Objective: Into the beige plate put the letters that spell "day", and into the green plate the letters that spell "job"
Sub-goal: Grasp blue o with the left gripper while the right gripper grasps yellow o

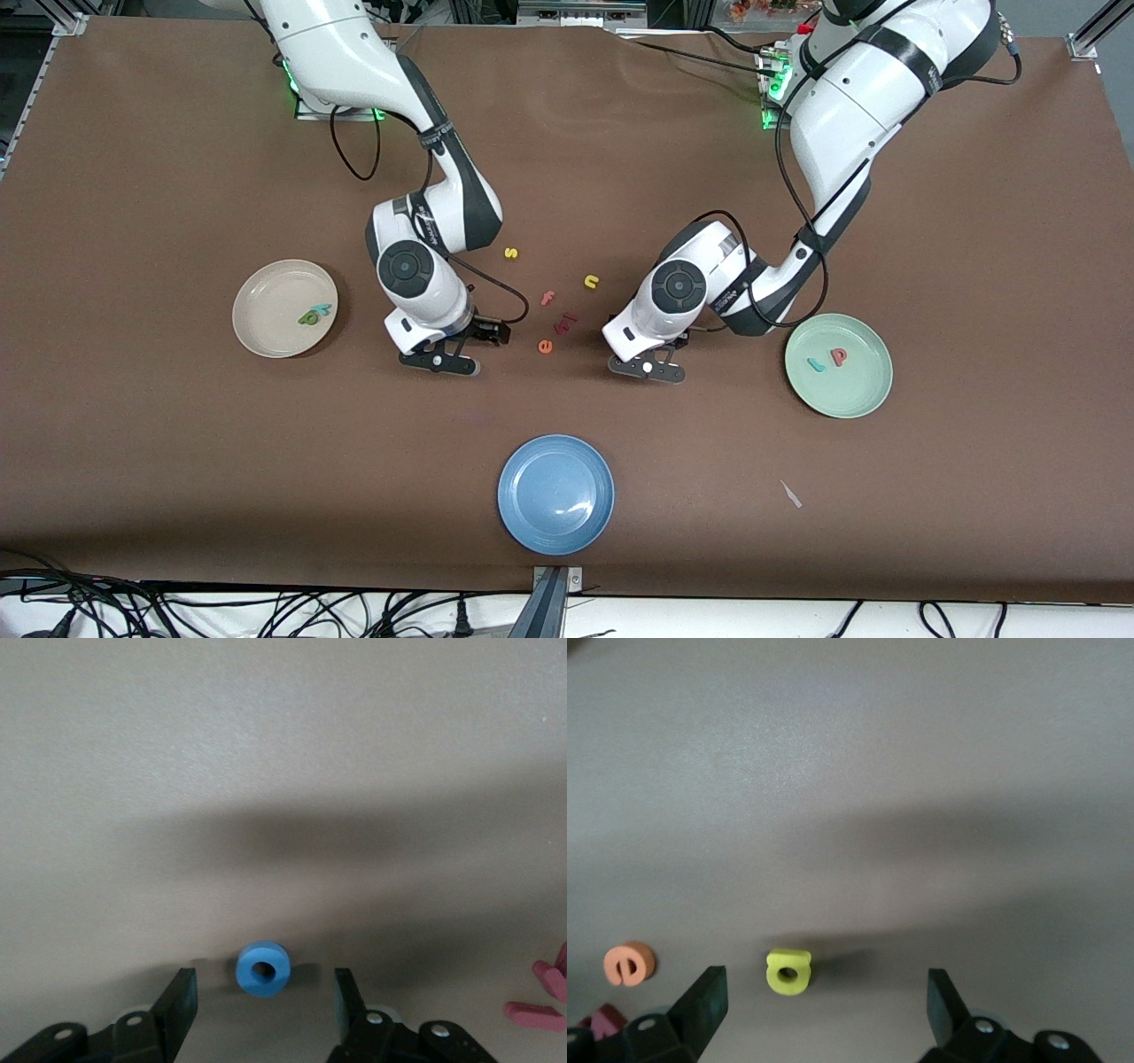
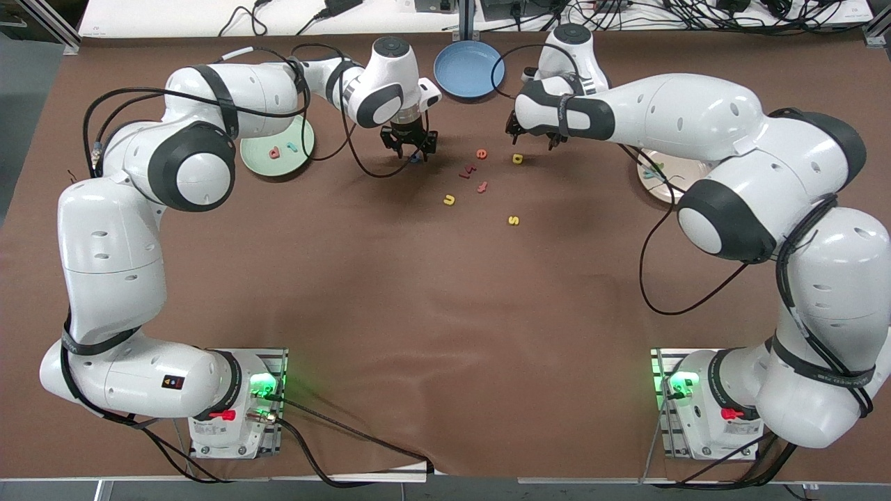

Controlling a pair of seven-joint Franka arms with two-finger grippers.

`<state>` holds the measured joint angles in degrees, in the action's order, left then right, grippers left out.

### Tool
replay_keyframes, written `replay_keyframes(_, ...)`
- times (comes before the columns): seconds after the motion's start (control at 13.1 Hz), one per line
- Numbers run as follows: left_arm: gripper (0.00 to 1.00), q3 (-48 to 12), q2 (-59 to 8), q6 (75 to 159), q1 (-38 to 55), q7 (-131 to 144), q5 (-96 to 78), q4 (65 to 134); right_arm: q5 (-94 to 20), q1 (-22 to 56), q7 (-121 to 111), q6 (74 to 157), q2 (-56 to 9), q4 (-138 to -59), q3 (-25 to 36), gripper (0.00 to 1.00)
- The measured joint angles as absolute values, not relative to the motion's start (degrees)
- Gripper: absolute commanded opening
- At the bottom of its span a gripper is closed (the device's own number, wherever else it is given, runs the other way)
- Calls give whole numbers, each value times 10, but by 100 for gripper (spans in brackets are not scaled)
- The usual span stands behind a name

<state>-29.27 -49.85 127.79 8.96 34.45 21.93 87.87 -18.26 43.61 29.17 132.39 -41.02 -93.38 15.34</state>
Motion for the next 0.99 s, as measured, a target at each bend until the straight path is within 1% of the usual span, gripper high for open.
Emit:
replay_keyframes(0.15,63,-292,-500,1278,93,345,219,879,-183,436,297,1324,-424,-925,147,100)
replay_keyframes(0.31,56,-291,-502,1278,93,345,220,879,-183,436,299,1324,-435,-915,144,100)
replay_keyframes(0.38,48,-290,-503,1278,93,345,220,879,-183,436,299,1324,-441,-909,143,99)
replay_keyframes(0.46,27,-289,-503,1278,93,345,220,879,-183,436,299,1324,-445,-904,142,96)
replay_keyframes(0.53,12,-289,-503,1278,93,345,220,879,-183,436,299,1324,-448,-900,141,94)
replay_keyframes(0.61,4,-289,-503,1278,93,345,220,879,-183,436,299,1324,-450,-899,141,92)
replay_keyframes(0.76,1,-289,-503,1278,93,345,220,876,-183,436,299,1324,-453,-897,141,87)
replay_keyframes(0.92,0,-287,-503,1278,92,345,220,874,-183,436,299,1324,-457,-896,140,72)
replay_keyframes(0.99,0,-286,-503,1278,91,345,220,873,-183,436,299,1324,-459,-895,140,54)
